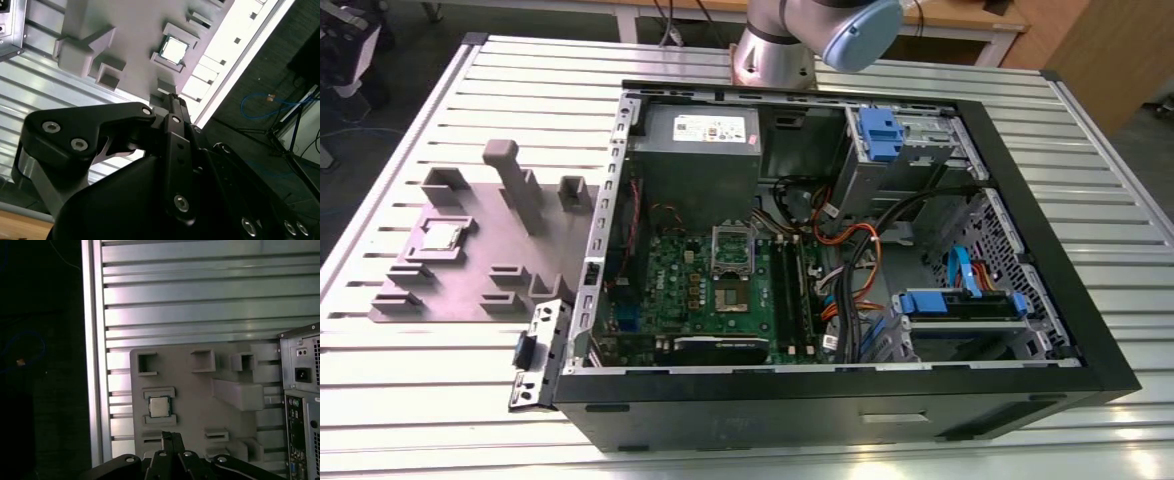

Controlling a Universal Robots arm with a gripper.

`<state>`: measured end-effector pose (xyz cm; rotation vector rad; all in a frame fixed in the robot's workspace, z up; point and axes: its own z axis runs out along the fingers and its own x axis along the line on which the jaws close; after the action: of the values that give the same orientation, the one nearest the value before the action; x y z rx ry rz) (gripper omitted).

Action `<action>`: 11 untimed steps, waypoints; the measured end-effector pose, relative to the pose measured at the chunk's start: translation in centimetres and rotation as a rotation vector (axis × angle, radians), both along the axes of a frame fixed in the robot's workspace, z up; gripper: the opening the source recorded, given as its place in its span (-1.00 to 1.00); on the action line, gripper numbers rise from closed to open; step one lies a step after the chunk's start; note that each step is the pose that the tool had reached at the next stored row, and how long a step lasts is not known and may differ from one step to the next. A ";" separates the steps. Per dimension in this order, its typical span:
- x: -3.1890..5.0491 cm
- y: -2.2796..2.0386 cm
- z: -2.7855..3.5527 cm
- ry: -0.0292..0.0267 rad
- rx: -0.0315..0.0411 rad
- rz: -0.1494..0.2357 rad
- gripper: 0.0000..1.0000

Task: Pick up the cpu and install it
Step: 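Reach for the cpu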

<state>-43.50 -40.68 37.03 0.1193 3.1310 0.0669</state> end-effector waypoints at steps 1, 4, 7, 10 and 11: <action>-0.02 0.00 0.00 -0.0001 0.0000 0.000 -0.79; -0.10 0.00 -0.01 0.0000 0.0000 0.000 -0.79; -0.18 0.00 -0.02 -0.0001 0.0000 0.000 -0.79; -0.25 0.00 -0.02 -0.0001 0.0000 0.000 -0.79; -0.28 0.00 -0.03 -0.0001 0.0000 0.000 -0.79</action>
<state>-43.78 -40.68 37.01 0.1192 3.1309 0.0669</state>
